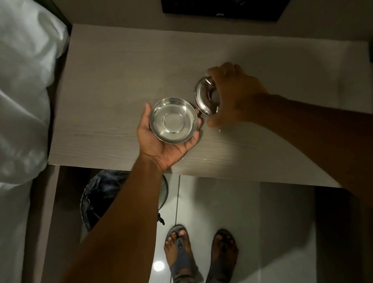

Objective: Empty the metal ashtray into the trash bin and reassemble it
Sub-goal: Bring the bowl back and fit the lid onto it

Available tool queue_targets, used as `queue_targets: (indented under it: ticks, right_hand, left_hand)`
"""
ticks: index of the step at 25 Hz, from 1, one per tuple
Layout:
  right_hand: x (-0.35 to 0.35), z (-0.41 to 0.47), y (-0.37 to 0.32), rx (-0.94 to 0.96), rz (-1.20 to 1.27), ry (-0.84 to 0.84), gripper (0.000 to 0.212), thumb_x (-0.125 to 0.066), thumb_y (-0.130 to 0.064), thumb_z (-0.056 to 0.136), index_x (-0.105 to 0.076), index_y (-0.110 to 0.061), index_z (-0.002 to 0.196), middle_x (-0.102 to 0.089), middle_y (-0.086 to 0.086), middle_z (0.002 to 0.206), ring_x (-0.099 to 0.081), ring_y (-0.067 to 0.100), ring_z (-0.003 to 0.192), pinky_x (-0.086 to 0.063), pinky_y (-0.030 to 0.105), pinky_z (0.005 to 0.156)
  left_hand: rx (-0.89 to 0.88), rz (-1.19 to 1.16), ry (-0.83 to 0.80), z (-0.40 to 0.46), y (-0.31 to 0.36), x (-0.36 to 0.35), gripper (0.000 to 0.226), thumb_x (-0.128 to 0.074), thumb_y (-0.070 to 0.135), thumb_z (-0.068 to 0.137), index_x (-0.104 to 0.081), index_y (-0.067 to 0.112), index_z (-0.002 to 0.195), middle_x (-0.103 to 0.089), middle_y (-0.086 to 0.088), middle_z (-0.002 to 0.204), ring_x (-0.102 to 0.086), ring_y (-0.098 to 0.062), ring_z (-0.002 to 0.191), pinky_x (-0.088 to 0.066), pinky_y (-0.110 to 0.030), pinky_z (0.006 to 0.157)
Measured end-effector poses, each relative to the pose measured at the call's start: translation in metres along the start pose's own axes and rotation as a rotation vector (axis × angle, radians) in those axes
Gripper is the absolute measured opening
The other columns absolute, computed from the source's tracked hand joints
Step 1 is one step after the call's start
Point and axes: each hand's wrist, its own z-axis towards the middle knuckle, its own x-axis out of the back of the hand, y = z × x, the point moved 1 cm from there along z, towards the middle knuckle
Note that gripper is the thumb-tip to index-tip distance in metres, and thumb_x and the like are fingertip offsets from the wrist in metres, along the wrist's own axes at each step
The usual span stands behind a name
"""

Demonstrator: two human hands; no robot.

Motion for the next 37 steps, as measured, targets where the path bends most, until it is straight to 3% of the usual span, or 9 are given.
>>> queue_targets:
  ticks: [2,5,8,14,19,21,23,28,37]
  right_hand:
    - [0.015,-0.009,-0.002,0.153,0.08,0.045,0.113,-0.08,-0.058,0.044,-0.033,-0.026,0.142,-0.04,0.007,0.141,-0.042,0.026,0.127,-0.05,0.043,0.091]
    - [0.023,-0.02,-0.018,0.309,0.026,0.012,0.112,-0.08,-0.056,0.044,-0.035,-0.027,0.142,-0.042,0.004,0.14,-0.043,0.022,0.126,-0.047,0.036,0.084]
    - [0.02,-0.023,-0.025,0.35,-0.028,0.005,0.105,-0.083,-0.046,0.05,-0.039,-0.023,0.143,-0.046,0.004,0.135,-0.045,0.023,0.123,-0.052,0.038,0.083]
    - [0.016,-0.026,-0.022,0.314,-0.03,0.035,0.095,-0.083,-0.042,0.057,-0.046,-0.017,0.141,-0.052,0.009,0.13,-0.05,0.026,0.118,-0.054,0.042,0.084]
    - [0.007,-0.024,-0.033,0.071,0.009,0.046,0.097,-0.08,-0.055,0.057,-0.048,-0.016,0.14,-0.053,0.015,0.126,-0.053,0.032,0.113,-0.053,0.041,0.084]
    - [0.001,-0.024,-0.039,-0.022,0.022,0.051,0.091,-0.08,-0.058,0.056,-0.053,-0.017,0.132,-0.054,0.014,0.12,-0.054,0.031,0.109,-0.05,0.037,0.078]
    - [-0.003,-0.023,-0.043,-0.07,0.035,0.037,0.083,-0.081,-0.058,0.054,-0.056,-0.018,0.122,-0.054,0.012,0.115,-0.054,0.03,0.106,-0.045,0.034,0.072]
    - [-0.004,-0.022,-0.042,-0.009,0.018,-0.051,0.091,-0.085,-0.053,0.054,-0.051,-0.012,0.128,-0.051,0.014,0.122,-0.053,0.031,0.11,-0.045,0.038,0.076]
    - [-0.008,-0.019,-0.036,-0.022,-0.041,-0.032,0.101,-0.087,-0.049,0.05,-0.045,-0.012,0.134,-0.053,0.013,0.123,-0.054,0.031,0.111,-0.042,0.036,0.074]
  left_hand:
    - [-0.008,0.017,0.045,0.011,-0.008,-0.006,0.092,-0.059,0.074,0.081,-0.055,0.004,0.141,-0.057,-0.022,0.141,-0.058,-0.038,0.125,-0.05,-0.047,0.101]
    - [-0.016,0.066,0.028,0.032,-0.023,-0.021,0.082,-0.058,0.067,0.087,-0.056,0.007,0.142,-0.055,-0.021,0.146,-0.05,-0.035,0.137,-0.029,-0.052,0.121]
    - [-0.013,0.033,-0.02,0.045,-0.029,-0.035,0.073,-0.055,0.064,0.091,-0.059,0.008,0.138,-0.059,-0.018,0.14,-0.052,-0.033,0.136,-0.03,-0.05,0.121]
    - [-0.043,-0.01,-0.009,0.049,-0.037,-0.041,0.078,-0.051,0.067,0.092,-0.054,0.008,0.143,-0.037,-0.016,0.162,-0.037,-0.032,0.148,-0.023,-0.051,0.124]
    - [-0.07,-0.052,0.048,0.048,-0.044,-0.037,0.072,-0.053,0.067,0.09,-0.065,0.008,0.129,-0.064,-0.016,0.128,-0.051,-0.027,0.136,-0.037,-0.042,0.117]
    - [-0.06,-0.082,0.042,0.048,-0.047,-0.036,0.072,-0.053,0.067,0.09,-0.065,0.007,0.129,-0.062,-0.017,0.131,-0.04,-0.027,0.146,-0.03,-0.043,0.122]
    - [-0.064,-0.084,0.028,0.046,-0.049,-0.032,0.072,-0.05,0.066,0.092,-0.068,0.005,0.125,-0.064,-0.019,0.13,-0.042,-0.029,0.145,-0.03,-0.044,0.122]
    - [-0.097,-0.109,0.1,0.042,-0.053,-0.026,0.065,-0.051,0.062,0.092,-0.077,0.004,0.109,-0.073,-0.018,0.11,-0.064,-0.03,0.111,-0.04,-0.041,0.114]
    - [-0.09,-0.074,0.129,0.045,-0.056,-0.035,0.064,-0.048,0.062,0.095,-0.071,0.007,0.117,-0.067,-0.016,0.121,-0.055,-0.029,0.127,-0.027,-0.041,0.123]
